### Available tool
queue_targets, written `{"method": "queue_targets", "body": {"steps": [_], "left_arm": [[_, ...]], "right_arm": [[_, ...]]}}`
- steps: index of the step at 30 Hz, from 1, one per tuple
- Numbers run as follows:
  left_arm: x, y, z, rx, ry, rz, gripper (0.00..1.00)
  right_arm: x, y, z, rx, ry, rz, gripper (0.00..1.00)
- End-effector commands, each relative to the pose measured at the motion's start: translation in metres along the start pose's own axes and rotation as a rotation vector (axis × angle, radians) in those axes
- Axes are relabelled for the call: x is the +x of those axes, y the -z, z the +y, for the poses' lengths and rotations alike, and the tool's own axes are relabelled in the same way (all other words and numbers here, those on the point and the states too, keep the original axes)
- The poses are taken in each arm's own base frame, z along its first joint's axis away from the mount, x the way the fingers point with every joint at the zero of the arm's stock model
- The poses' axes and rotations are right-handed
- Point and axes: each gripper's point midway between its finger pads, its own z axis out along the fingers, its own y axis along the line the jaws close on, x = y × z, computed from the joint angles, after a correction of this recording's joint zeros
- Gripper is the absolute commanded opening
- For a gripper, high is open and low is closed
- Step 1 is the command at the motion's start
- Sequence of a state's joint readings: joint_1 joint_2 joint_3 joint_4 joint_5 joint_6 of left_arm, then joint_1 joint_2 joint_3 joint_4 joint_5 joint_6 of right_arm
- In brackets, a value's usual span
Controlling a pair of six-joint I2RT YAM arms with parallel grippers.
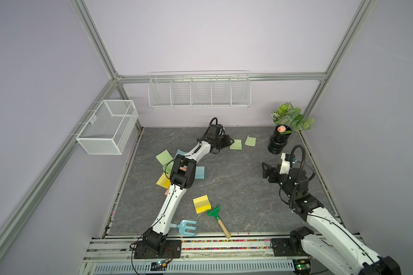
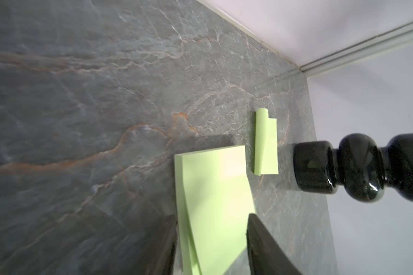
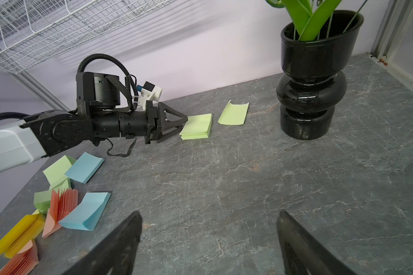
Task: Tear off pages from different memo pads
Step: Place the memo pad at the center of the board, then move the memo pad to the center of the board.
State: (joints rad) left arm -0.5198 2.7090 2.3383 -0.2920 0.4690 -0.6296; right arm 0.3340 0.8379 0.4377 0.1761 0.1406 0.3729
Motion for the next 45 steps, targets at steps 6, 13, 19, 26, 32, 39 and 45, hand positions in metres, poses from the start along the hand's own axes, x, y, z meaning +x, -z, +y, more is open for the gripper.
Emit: {"method": "queue_targets", "body": {"steps": [6, 13, 19, 26, 32, 39, 45], "left_arm": [[-0.015, 0.048, 0.004, -0.120, -0.048, -0.012, 0.71], [-0.005, 0.133, 0.004, -0.328, -0.103, -0.069, 0.71], [0.032, 0.203, 0.034, -0.501, -0.059, -0.121, 0.73], [0.070, 0.244, 0.081, -0.570, 0.022, -0.101, 0.71], [0.097, 0.238, 0.102, -0.590, 0.058, -0.056, 0.70], [0.114, 0.231, 0.115, -0.579, 0.098, -0.059, 0.71], [0.140, 0.224, 0.122, -0.552, 0.119, -0.022, 0.67]], "right_arm": [[-0.001, -0.003, 0.006, 0.001, 0.034, 0.014, 0.89], [0.018, -0.018, 0.026, -0.049, 0.097, 0.120, 0.89], [0.043, -0.031, 0.045, -0.085, 0.147, 0.217, 0.89], [0.074, -0.038, 0.079, -0.163, 0.220, 0.335, 0.89], [0.098, -0.037, 0.095, -0.218, 0.211, 0.421, 0.89], [0.117, -0.030, 0.102, -0.227, 0.284, 0.509, 0.89], [0.116, -0.027, 0.103, -0.223, 0.286, 0.516, 0.89]]}}
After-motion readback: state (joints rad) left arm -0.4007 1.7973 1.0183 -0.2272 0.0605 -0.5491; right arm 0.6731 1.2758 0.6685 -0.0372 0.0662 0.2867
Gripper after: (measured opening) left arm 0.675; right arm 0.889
